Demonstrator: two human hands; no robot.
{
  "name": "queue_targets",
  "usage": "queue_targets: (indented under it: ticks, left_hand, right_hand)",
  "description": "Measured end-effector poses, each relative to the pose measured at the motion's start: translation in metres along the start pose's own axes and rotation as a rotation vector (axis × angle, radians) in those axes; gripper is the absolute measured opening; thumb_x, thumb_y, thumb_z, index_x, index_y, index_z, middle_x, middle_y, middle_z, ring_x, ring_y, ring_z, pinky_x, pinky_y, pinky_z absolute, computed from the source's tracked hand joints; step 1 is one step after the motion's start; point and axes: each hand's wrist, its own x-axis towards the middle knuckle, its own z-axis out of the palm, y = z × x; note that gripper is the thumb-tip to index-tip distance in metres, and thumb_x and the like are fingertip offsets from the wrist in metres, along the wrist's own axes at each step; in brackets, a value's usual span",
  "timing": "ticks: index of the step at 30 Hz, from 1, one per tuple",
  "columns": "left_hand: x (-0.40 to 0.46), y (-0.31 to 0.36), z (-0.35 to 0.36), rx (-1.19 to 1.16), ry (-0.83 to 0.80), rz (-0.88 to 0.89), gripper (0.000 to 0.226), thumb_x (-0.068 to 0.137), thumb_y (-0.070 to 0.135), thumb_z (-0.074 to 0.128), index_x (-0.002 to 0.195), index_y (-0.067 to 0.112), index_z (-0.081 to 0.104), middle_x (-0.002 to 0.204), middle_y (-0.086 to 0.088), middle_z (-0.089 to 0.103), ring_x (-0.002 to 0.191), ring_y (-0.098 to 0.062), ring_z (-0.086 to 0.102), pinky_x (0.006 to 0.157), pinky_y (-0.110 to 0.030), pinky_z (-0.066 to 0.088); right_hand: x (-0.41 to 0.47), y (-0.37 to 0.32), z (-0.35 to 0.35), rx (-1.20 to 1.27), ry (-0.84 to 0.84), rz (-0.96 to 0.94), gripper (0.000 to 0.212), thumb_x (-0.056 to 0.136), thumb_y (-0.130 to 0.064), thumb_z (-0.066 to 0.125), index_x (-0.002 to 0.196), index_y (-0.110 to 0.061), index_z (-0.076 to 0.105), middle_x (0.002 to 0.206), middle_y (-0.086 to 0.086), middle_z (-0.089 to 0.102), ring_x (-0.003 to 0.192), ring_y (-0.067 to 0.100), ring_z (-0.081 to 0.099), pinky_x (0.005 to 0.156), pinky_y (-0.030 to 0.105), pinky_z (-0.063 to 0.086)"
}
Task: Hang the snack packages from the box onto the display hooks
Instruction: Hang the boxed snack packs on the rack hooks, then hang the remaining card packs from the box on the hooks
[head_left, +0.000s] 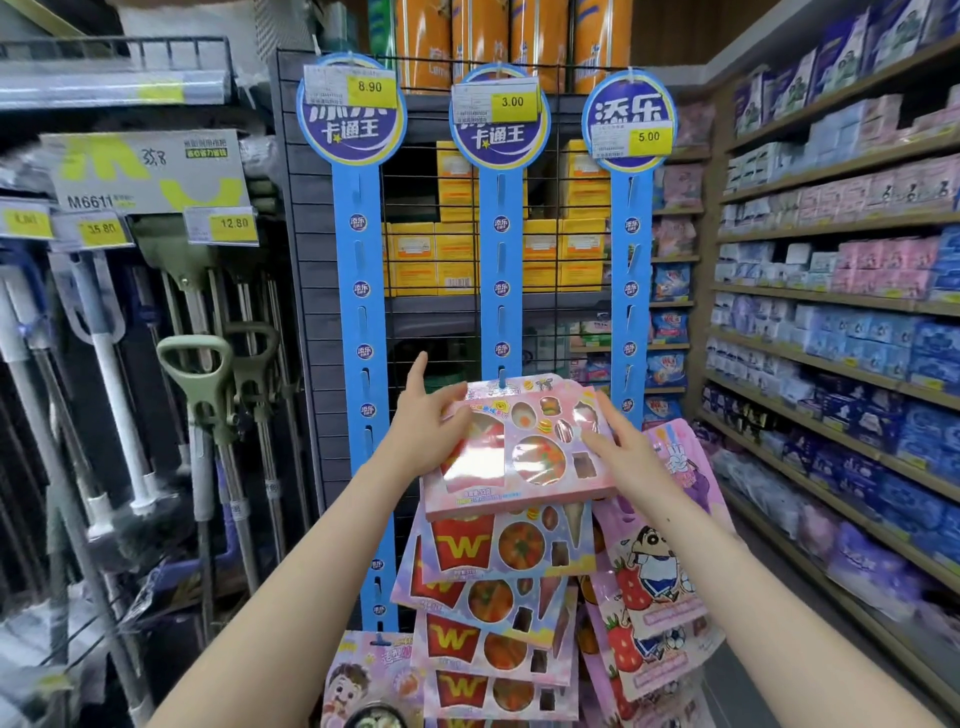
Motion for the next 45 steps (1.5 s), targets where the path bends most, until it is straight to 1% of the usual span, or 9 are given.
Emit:
queue_targets:
  ticks: [4, 7, 11, 17, 22, 29, 39, 43, 45]
  left_hand:
    - [-0.014, -0.011, 0.005, 0.129, 0.025, 0.072, 0.046, 0.093, 0.039, 0.047, 0.137, 0.028, 0.044, 0.158, 0.004, -0.007, 0.139, -0.024, 0.018, 0.106, -0.042, 0.036]
    - [-0.03, -0.017, 0.003, 0.081, 0.073, 0.097, 0.049, 0.093, 0.037, 0.048, 0.14, 0.029, 0.039, 0.158, 0.002, 0.005, 0.141, -0.02, 0.016, 0.107, -0.04, 0.031]
    - [-0.062, -0.031, -0.006, 0.035, 0.115, 0.079, 0.047, 0.094, 0.037, 0.049, 0.139, 0.028, 0.04, 0.151, 0.002, 0.025, 0.138, -0.015, 0.024, 0.107, -0.036, 0.031]
    - [-0.135, -0.06, -0.001, 0.002, 0.141, 0.021, 0.035, 0.093, 0.024, 0.051, 0.127, 0.019, 0.051, 0.114, 0.007, 0.052, 0.105, -0.01, 0.051, 0.088, -0.032, 0.047]
    - [-0.212, -0.104, 0.016, -0.012, 0.049, -0.099, 0.03, 0.091, 0.019, 0.054, 0.121, 0.018, 0.056, 0.107, 0.006, 0.059, 0.094, -0.008, 0.056, 0.076, -0.013, 0.042]
    - [-0.298, -0.201, 0.041, -0.028, -0.185, -0.179, 0.027, 0.088, 0.025, 0.056, 0.115, 0.023, 0.058, 0.098, 0.019, 0.059, 0.086, 0.004, 0.056, 0.076, -0.023, 0.046]
    - [-0.362, -0.353, 0.069, -0.11, -0.552, -0.182, 0.028, 0.082, 0.023, 0.053, 0.109, 0.026, 0.057, 0.092, 0.01, 0.06, 0.083, 0.013, 0.052, 0.07, -0.002, 0.036]
    - [-0.4, -0.412, 0.118, -0.098, -0.653, -0.201, 0.043, 0.081, 0.039, 0.047, 0.111, 0.013, 0.062, 0.098, 0.002, 0.063, 0.088, -0.005, 0.059, 0.079, -0.023, 0.048]
    - [-0.43, -0.443, 0.152, -0.093, -0.681, -0.219, 0.05, 0.08, 0.046, 0.042, 0.111, 0.012, 0.062, 0.097, 0.004, 0.061, 0.09, -0.015, 0.061, 0.074, -0.025, 0.047]
  right_hand:
    - [-0.005, 0.014, 0.002, -0.095, 0.044, -0.039, 0.054, 0.09, -0.03, 0.051, 0.136, -0.047, 0.028, 0.139, -0.008, 0.04, 0.127, 0.019, 0.043, 0.103, 0.047, 0.04]
    - [-0.009, 0.019, -0.001, -0.199, 0.117, -0.041, 0.053, 0.092, -0.029, 0.049, 0.139, -0.04, 0.029, 0.138, 0.003, 0.037, 0.109, 0.015, 0.049, 0.094, 0.034, 0.042]
    - [-0.029, 0.012, -0.001, -0.213, 0.19, -0.145, 0.047, 0.093, -0.025, 0.048, 0.139, -0.028, 0.035, 0.127, -0.002, 0.038, 0.119, 0.013, 0.044, 0.1, 0.03, 0.041]
    - [-0.075, 0.033, 0.022, -0.254, 0.002, -0.231, 0.027, 0.091, -0.017, 0.053, 0.118, -0.022, 0.056, 0.101, -0.001, 0.058, 0.092, 0.005, 0.054, 0.073, 0.006, 0.042]
    - [-0.12, 0.076, 0.054, -0.283, -0.218, 0.009, 0.018, 0.092, -0.019, 0.052, 0.107, -0.026, 0.058, 0.098, 0.0, 0.06, 0.086, 0.006, 0.055, 0.067, 0.003, 0.042]
    - [-0.208, 0.163, 0.125, -0.282, -0.287, 0.347, 0.01, 0.09, -0.018, 0.056, 0.096, -0.026, 0.06, 0.088, -0.007, 0.063, 0.076, 0.005, 0.057, 0.063, 0.009, 0.042]
    - [-0.35, 0.272, 0.251, -0.171, -0.048, 0.895, 0.005, 0.085, -0.009, 0.063, 0.083, -0.013, 0.061, 0.075, 0.0, 0.06, 0.066, 0.007, 0.053, 0.057, 0.009, 0.04]
    - [-0.389, 0.33, 0.289, -0.16, 0.019, 1.04, 0.016, 0.072, -0.037, 0.074, 0.077, -0.028, 0.061, 0.075, -0.012, 0.065, 0.074, 0.005, 0.061, 0.064, 0.008, 0.043]
    - [-0.406, 0.371, 0.31, -0.13, 0.054, 1.098, 0.017, 0.076, -0.025, 0.073, 0.075, -0.033, 0.058, 0.076, -0.016, 0.063, 0.072, -0.005, 0.06, 0.068, 0.006, 0.042]
